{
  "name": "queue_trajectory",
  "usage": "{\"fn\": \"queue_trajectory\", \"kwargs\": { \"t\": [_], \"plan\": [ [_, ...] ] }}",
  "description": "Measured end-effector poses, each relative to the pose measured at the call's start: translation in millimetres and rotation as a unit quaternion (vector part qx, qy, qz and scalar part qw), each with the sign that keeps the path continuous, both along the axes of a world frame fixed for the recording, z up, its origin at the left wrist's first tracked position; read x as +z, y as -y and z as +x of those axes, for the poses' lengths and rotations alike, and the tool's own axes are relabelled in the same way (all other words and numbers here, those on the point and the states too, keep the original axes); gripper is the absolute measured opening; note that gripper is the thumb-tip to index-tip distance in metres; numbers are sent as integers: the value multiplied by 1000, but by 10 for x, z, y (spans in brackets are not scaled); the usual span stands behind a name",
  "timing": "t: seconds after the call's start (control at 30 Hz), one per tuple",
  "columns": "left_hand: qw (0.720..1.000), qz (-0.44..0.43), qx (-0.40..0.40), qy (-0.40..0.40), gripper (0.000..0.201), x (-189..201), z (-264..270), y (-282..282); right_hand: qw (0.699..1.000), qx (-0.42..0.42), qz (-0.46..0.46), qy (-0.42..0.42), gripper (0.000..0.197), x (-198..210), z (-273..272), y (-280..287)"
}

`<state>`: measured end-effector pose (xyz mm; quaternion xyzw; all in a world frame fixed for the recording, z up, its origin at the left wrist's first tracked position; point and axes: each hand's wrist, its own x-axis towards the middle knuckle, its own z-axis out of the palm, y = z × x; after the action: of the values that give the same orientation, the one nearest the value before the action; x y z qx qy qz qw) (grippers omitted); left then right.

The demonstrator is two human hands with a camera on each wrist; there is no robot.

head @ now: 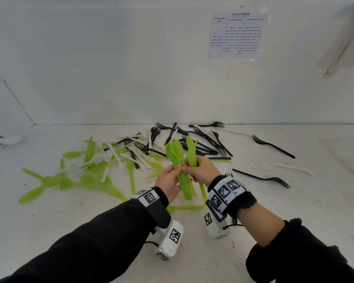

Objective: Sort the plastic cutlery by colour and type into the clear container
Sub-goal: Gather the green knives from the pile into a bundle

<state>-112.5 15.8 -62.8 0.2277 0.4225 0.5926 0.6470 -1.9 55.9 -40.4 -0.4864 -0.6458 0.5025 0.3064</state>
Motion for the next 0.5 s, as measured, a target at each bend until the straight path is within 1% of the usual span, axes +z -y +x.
{"fn": "queue_trajectory", "kwargs": {
  "t": [0.17,0.23,0.33,0.4,0.5],
  "plan": [
    [1000,-12,26,-7,20,13,12,7,997,-57,-24,-47,16,-31,-27,-7],
    [999,-21,30,-7,19,22,18,3,997,-61,-14,-44,17,-43,-40,-8],
    [998,-33,44,-1,16,22,21,-6,994,-105,10,-40,22,-61,-41,-28],
    [998,-33,42,-14,16,17,13,-4,993,-99,-1,-60,23,-51,-44,-32],
    [999,-17,21,-33,19,25,12,16,996,-58,-28,-57,23,-2,-53,-5]
  ]
}}
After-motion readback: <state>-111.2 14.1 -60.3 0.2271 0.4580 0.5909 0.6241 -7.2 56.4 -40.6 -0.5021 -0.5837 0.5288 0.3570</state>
